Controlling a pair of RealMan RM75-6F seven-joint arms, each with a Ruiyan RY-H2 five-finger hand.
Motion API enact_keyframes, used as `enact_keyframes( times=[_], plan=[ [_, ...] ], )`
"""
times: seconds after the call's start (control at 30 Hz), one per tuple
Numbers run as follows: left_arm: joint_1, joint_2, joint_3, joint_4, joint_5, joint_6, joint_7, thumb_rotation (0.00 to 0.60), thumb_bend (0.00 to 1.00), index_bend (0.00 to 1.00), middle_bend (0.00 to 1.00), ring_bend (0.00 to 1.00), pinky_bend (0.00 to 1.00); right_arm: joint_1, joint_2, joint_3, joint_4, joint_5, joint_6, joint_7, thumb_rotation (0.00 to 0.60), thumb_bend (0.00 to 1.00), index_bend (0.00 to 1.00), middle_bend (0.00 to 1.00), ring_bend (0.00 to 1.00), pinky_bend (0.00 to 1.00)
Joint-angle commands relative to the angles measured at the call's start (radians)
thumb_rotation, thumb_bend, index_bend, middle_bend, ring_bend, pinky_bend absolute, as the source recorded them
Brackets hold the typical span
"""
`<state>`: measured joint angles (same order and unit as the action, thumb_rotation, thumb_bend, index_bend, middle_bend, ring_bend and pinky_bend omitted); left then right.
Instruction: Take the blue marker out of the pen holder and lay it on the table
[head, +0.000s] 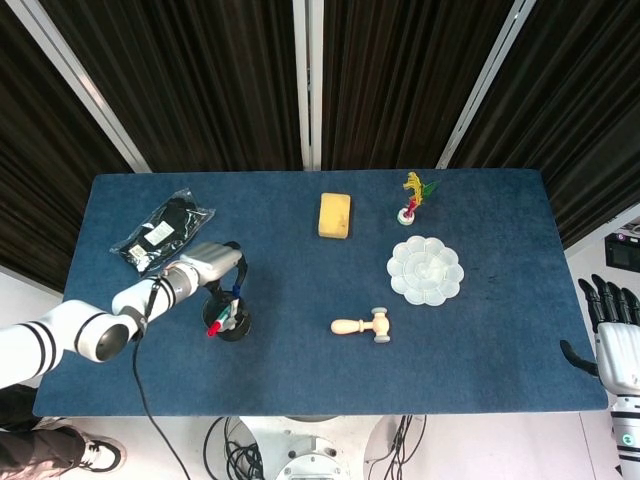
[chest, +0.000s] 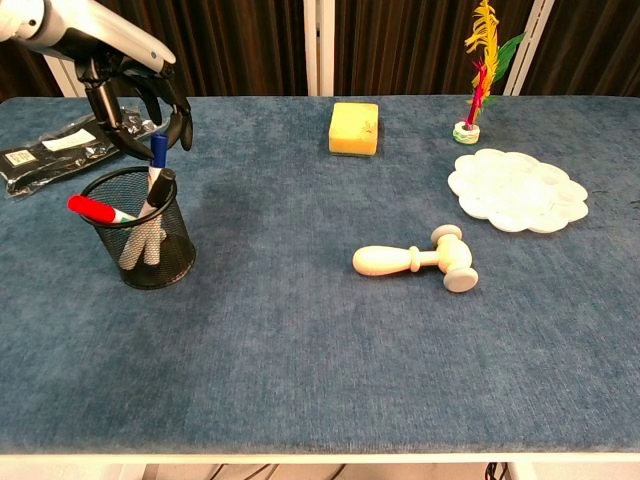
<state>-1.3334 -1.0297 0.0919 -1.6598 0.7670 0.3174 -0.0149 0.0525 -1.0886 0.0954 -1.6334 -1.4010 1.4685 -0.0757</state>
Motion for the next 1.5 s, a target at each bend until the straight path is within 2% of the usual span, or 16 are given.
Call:
enact_keyframes(
  times=[0.03,0.23,0.47,0.8,0.97,1.07,1.27,1.37,1.5],
  plan=[
    [0.002,0.005,-0.005,-0.003,0.003,-0.002,-0.008,0.6,0.34,0.56,0.25,0.04,0.17,0.0,0.001,0.0,-0.001,0.0,0.0,0.0,0.6,0.18,0.0,0.0,0.0,0.0],
    [0.016,0.045,-0.04,-0.028,0.021,-0.025,-0.049,0.6,0.34,0.57,0.25,0.04,0.18,-0.001,0.002,0.001,-0.005,-0.003,0.004,-0.002,0.6,0.18,0.0,0.0,0.0,0.0],
    [0.033,0.145,-0.079,-0.111,0.052,-0.011,-0.074,0.6,0.34,0.58,0.26,0.06,0.2,-0.005,0.006,0.002,-0.015,-0.014,0.021,-0.003,0.6,0.18,0.0,0.0,0.0,0.0],
    [0.136,0.347,-0.178,-0.261,0.117,0.127,-0.126,0.6,0.34,0.59,0.27,0.07,0.21,-0.014,0.011,0.003,-0.028,-0.025,0.046,-0.018,0.6,0.18,0.0,0.0,0.0,0.0],
    [0.211,0.392,-0.211,-0.271,0.153,0.165,-0.173,0.6,0.34,0.6,0.28,0.08,0.21,-0.013,0.009,0.002,-0.029,-0.026,0.044,-0.023,0.6,0.18,0.0,0.0,0.0,0.0],
    [0.236,0.384,-0.204,-0.231,0.143,0.138,-0.185,0.6,0.33,0.6,0.28,0.08,0.21,-0.011,0.007,-0.001,-0.031,-0.028,0.037,-0.027,0.6,0.18,0.0,0.0,0.0,0.0],
    [0.259,0.311,-0.167,-0.115,0.123,0.091,-0.163,0.6,0.33,0.6,0.28,0.08,0.21,-0.01,0.007,-0.004,-0.036,-0.03,0.034,-0.035,0.6,0.18,0.0,0.0,0.0,0.0],
    [0.256,0.273,-0.134,-0.065,0.112,0.069,-0.126,0.6,0.33,0.6,0.28,0.08,0.2,-0.01,0.007,-0.003,-0.039,-0.027,0.035,-0.041,0.6,0.18,0.0,0.0,0.0,0.0],
    [0.235,0.209,-0.063,0.0,0.079,0.067,-0.035,0.6,0.33,0.6,0.28,0.08,0.2,-0.009,0.004,-0.002,-0.041,-0.021,0.03,-0.049,0.6,0.18,0.0,0.0,0.0,0.0]
  ],
)
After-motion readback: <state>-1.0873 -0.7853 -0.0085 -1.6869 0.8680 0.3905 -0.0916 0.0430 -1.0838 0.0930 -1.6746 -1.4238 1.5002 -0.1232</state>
